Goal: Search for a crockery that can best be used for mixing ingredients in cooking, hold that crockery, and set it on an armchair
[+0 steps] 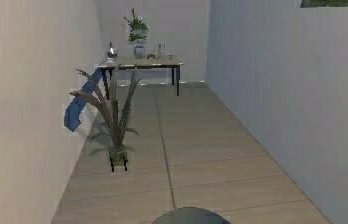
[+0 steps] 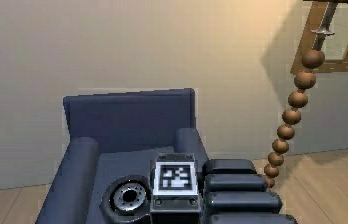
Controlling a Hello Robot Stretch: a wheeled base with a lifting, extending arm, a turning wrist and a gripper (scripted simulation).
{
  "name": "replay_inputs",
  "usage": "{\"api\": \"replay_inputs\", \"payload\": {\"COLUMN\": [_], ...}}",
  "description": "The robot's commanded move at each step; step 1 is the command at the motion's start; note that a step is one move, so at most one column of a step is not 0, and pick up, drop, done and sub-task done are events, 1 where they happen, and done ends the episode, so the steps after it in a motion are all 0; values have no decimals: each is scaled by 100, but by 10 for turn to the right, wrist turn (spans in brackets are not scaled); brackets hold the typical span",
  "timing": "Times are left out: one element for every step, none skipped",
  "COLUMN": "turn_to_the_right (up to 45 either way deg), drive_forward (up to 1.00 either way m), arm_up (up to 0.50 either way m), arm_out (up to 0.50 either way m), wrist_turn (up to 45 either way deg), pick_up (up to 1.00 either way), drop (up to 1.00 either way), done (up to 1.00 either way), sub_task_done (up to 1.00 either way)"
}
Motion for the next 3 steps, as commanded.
{"api": "replay_inputs", "payload": {"turn_to_the_right": [0, 0, 0], "drive_forward": [0, 0, 0], "arm_up": [0, 0, 0], "arm_out": [48, 0, 0], "wrist_turn": [0, 450, 450], "pick_up": [0, 0, 0], "drop": [0, 0, 0], "done": [0, 0, 0], "sub_task_done": [0, 0, 0]}}
